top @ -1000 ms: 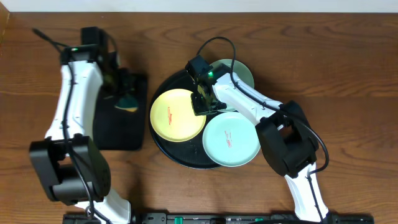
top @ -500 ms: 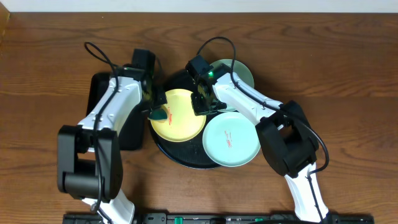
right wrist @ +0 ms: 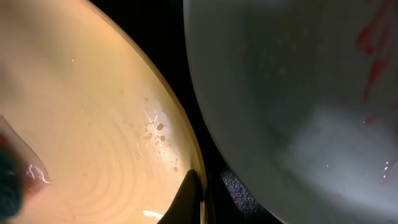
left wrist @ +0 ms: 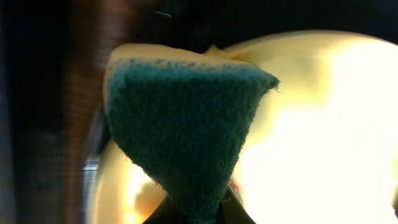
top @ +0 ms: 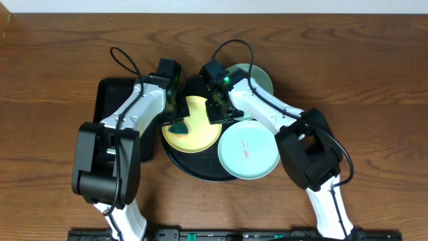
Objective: Clean dirty plates on tray and stack at the side
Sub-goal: 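Scrub the yellow plate surface with the sponge in the left gripper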
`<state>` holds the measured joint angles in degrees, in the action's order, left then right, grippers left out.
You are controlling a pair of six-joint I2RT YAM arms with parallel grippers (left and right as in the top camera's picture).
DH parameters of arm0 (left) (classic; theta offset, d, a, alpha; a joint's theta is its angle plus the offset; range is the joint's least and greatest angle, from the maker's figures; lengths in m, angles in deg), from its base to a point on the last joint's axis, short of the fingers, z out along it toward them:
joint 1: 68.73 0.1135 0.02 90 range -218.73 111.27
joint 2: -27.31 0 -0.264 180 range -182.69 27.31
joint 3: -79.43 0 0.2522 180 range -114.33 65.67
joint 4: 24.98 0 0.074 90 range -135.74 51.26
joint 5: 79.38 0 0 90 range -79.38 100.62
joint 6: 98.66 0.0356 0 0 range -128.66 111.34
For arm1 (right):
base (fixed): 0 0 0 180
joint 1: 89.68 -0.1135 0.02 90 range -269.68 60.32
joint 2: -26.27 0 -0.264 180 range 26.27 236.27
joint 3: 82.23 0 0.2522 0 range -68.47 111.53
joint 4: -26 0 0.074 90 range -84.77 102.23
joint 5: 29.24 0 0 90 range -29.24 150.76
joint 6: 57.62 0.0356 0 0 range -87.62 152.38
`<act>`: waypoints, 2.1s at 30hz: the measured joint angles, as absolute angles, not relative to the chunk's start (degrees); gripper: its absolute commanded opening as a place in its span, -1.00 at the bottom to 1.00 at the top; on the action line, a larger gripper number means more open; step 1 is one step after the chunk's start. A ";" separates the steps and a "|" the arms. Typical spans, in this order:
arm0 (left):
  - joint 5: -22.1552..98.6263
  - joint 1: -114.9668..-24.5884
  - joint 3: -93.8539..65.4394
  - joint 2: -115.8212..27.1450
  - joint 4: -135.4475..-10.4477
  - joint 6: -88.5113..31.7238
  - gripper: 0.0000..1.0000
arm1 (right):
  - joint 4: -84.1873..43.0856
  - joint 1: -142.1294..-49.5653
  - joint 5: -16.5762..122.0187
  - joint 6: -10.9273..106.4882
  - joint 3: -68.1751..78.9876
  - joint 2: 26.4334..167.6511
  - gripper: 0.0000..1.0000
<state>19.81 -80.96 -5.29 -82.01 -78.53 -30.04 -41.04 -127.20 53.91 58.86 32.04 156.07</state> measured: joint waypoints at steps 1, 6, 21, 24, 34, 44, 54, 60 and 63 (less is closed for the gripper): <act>21.84 -81.04 -5.29 -82.16 -78.25 -28.84 -0.85 | -41.04 -127.20 53.91 58.86 32.04 156.07 -0.98; 30.35 -81.96 -5.29 -83.08 -77.90 -21.91 -0.85 | -41.04 -127.20 53.91 58.88 32.04 156.07 -0.97; 16.55 -83.56 -5.95 -83.06 -85.48 -33.15 -0.85 | -41.04 -127.20 53.91 58.86 32.04 156.07 -0.98; 15.64 -83.78 -5.97 -83.06 -85.59 -34.50 -0.85 | -41.02 -127.20 53.91 58.86 32.04 156.07 -0.98; 31.63 -82.23 -5.92 -83.19 -78.49 -16.91 -0.85 | -41.04 -127.20 53.91 58.86 32.04 156.07 -0.98; 21.60 -82.53 -5.92 -83.19 -77.70 -24.97 -0.85 | -41.04 -127.20 53.93 58.86 32.04 156.07 -0.97; 13.80 -83.14 -6.36 -83.17 -82.66 -33.34 -0.85 | -40.60 -127.22 53.45 58.71 32.04 156.11 -0.98; 22.91 -81.59 -6.40 -83.17 -86.09 -26.31 -0.85 | -40.67 -127.22 52.99 58.21 32.04 156.13 -0.98; 30.15 -81.66 -6.16 -83.17 -86.47 -21.67 -0.85 | -40.69 -127.22 52.89 57.94 32.04 156.13 -0.98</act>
<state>30.15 -81.66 -6.16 -83.17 -86.47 -21.67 -40.69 -127.22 52.89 57.94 32.04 156.13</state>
